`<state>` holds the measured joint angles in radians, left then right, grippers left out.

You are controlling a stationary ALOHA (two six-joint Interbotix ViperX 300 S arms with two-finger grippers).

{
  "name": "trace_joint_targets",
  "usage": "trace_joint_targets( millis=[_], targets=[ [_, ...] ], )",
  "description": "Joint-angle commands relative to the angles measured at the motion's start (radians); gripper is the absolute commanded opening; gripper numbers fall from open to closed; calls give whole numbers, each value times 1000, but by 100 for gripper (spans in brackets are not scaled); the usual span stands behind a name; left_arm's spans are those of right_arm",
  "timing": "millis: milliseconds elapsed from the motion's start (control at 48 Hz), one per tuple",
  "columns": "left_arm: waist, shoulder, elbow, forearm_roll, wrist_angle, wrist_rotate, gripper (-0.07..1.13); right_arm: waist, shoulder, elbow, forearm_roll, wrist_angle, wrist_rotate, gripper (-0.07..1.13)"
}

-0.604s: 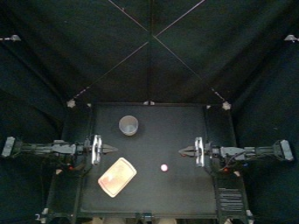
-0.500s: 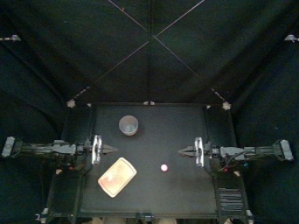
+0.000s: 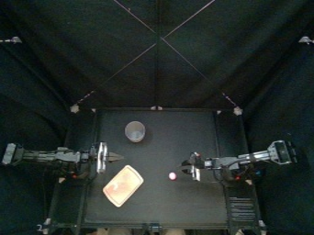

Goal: Pick the pink ball then place it in the grey bowl
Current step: Pick the pink ball

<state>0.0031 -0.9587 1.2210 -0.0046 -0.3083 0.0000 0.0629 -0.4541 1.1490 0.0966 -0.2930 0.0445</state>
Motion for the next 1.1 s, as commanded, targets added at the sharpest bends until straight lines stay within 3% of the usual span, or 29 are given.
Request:
trace_joint_targets(
  millis=[21, 375, 542, 812, 958, 1104],
  targets=[
    [0, 6, -14, -3, -12, -2, 5, 6, 92, -52, 35, -9, -3, 100],
    [3, 6, 0, -8, -12, -2, 5, 55, 350, -204, 48, 104, 0, 101],
    [3, 6, 8, -18, -12, -2, 5, 63, 407, -224, 54, 186, 0, 101],
    [3, 6, 17, -31, -12, -2, 5, 51, 446, -230, 61, 190, -3, 100],
    [3, 6, 21, -32, -12, -2, 5, 37, 445, -241, 63, 190, -3, 90],
    [3, 5, 28, -34, -12, -2, 5, 34, 445, -250, 58, 189, -2, 71]
  ],
)
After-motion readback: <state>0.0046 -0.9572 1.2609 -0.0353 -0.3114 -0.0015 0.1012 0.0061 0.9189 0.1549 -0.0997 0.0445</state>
